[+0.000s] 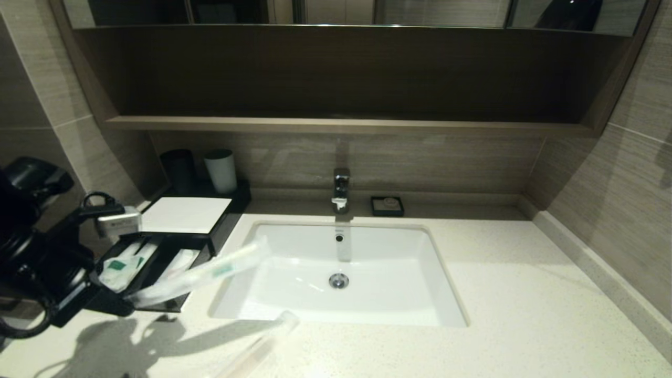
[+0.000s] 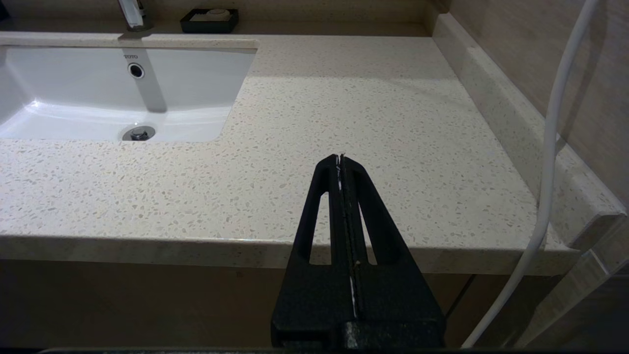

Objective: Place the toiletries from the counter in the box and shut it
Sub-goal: Place the bathroom toiletry into the drawer

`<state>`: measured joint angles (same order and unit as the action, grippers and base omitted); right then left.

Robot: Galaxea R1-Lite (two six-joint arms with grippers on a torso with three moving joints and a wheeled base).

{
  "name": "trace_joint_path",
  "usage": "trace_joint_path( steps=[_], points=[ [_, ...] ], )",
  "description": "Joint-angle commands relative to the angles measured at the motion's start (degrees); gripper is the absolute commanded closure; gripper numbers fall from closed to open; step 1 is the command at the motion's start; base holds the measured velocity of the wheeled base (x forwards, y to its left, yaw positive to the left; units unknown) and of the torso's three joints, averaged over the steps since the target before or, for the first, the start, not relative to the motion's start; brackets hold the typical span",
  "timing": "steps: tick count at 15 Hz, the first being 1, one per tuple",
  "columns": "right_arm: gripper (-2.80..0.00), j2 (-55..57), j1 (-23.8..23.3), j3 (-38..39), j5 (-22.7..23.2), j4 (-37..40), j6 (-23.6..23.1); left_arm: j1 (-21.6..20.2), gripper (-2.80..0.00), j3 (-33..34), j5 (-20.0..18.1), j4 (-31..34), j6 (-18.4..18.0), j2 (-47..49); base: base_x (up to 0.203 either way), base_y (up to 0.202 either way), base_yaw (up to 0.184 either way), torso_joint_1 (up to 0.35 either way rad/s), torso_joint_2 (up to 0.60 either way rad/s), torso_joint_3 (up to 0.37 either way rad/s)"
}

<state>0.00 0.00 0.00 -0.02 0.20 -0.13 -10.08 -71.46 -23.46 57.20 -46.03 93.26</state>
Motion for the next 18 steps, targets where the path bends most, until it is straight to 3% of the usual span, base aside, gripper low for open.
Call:
trace_joint_path(
  steps=[1, 2, 3, 6, 9, 11, 15, 18],
  points=[
    [0.00, 0.0, 0.0, 0.0, -0.1, 0.0, 0.0, -0.2, 0.00, -0.3, 1.8, 0.3, 10.2, -1.5, 0.000, 0.000, 0.000, 0.000, 0.00, 0.000],
    [0.00, -0.1, 0.0, 0.0, 0.0, -0.1, 0.0, -1.6, 0.00, 0.0, 4.1, 0.4, 13.7, -2.2, 0.000, 0.000, 0.000, 0.000, 0.00, 0.000],
    [0.00, -0.1, 0.0, 0.0, 0.0, 0.0, 0.0, -4.7, 0.00, 0.4, 5.9, 0.4, 14.5, -2.9, 0.000, 0.000, 0.000, 0.000, 0.00, 0.000],
    [0.00, -0.1, 0.0, 0.0, 0.0, -0.1, 0.0, -13.1, 0.00, 0.6, 11.6, 2.4, 15.4, -5.0, 0.000, 0.000, 0.000, 0.000, 0.00, 0.000],
    [0.00, 0.0, 0.0, 0.0, 0.0, 0.0, 0.0, -23.3, 0.00, 0.2, 14.1, 5.2, 15.0, -5.6, 0.000, 0.000, 0.000, 0.000, 0.00, 0.000],
    [0.00, -0.1, 0.0, 0.0, 0.0, -0.1, 0.0, -28.0, 0.00, 0.2, 17.0, 7.3, 14.0, -5.6, 0.000, 0.000, 0.000, 0.000, 0.00, 0.000],
    [0.00, -0.1, 0.0, 0.0, 0.0, -0.1, 0.0, -30.4, 0.00, 0.0, 20.8, 7.1, 14.5, -3.2, 0.000, 0.000, 0.000, 0.000, 0.00, 0.000],
    [0.00, -0.1, 0.0, 0.0, 0.0, 0.0, 0.0, -29.4, 0.00, 0.7, 20.3, 3.7, 19.6, -0.7, 0.000, 0.000, 0.000, 0.000, 0.00, 0.000]
  ],
)
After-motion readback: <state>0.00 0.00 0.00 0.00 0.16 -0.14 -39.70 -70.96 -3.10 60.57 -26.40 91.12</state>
